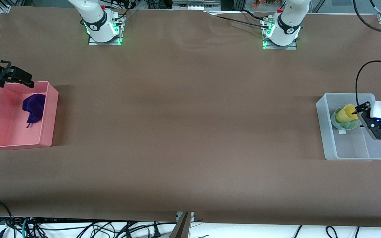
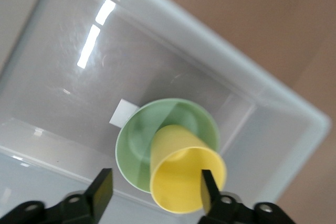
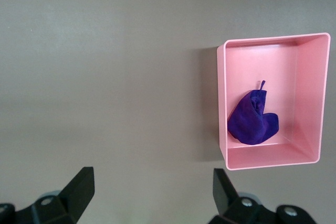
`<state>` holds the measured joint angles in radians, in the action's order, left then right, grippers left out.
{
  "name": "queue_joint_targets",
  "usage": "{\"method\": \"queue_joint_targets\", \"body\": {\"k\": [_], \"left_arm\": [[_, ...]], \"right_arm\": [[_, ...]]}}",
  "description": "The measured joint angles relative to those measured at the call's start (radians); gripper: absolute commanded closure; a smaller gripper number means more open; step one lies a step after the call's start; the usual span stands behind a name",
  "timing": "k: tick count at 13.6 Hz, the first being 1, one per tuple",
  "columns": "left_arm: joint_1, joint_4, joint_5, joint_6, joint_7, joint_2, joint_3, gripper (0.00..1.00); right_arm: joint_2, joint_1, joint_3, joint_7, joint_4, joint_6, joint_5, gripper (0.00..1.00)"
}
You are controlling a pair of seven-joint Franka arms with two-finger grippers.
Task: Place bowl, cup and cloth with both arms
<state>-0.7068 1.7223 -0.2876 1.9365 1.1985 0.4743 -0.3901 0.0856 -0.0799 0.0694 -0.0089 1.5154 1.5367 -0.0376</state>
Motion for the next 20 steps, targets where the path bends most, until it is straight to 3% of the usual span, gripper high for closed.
{"method": "queue_joint_targets", "body": {"k": [4,6,9,11,13,17,20], "left_arm": [[0.001,-0.046,0.098,-0.158,-0.204,-0.143,-0.07,0.0],[0.001,-0.111,0.113,-0.267,-0.366,-0.164,-0.133,0.0],[0.017,-0.199,0.114,-0.317,-0.545,-0.171,-0.245,0.0],[0.077,-0.222,0.137,-0.342,-0.667,-0.211,-0.243,0.0],[0.177,-0.219,0.198,-0.366,-0.736,-0.28,-0.153,0.0],[0.417,-0.185,0.349,-0.368,-0.929,-0.354,0.169,0.0],[0.565,-0.13,0.35,-0.346,-1.056,-0.378,0.303,0.0]], "right_arm": [[0.0,0.0,0.0,0.0,0.0,0.0,0.0,0.0],[0.0,0.0,0.0,0.0,0.0,0.0,0.0,0.0],[0.0,0.0,0.0,0.0,0.0,0.0,0.0,0.0],[0.0,0.0,0.0,0.0,0.0,0.0,0.0,0.0],[0.0,0.0,0.0,0.0,0.0,0.0,0.0,0.0],[0.0,0.0,0.0,0.0,0.0,0.0,0.0,0.0],[0.0,0.0,0.0,0.0,0.0,0.0,0.0,0.0]]}}
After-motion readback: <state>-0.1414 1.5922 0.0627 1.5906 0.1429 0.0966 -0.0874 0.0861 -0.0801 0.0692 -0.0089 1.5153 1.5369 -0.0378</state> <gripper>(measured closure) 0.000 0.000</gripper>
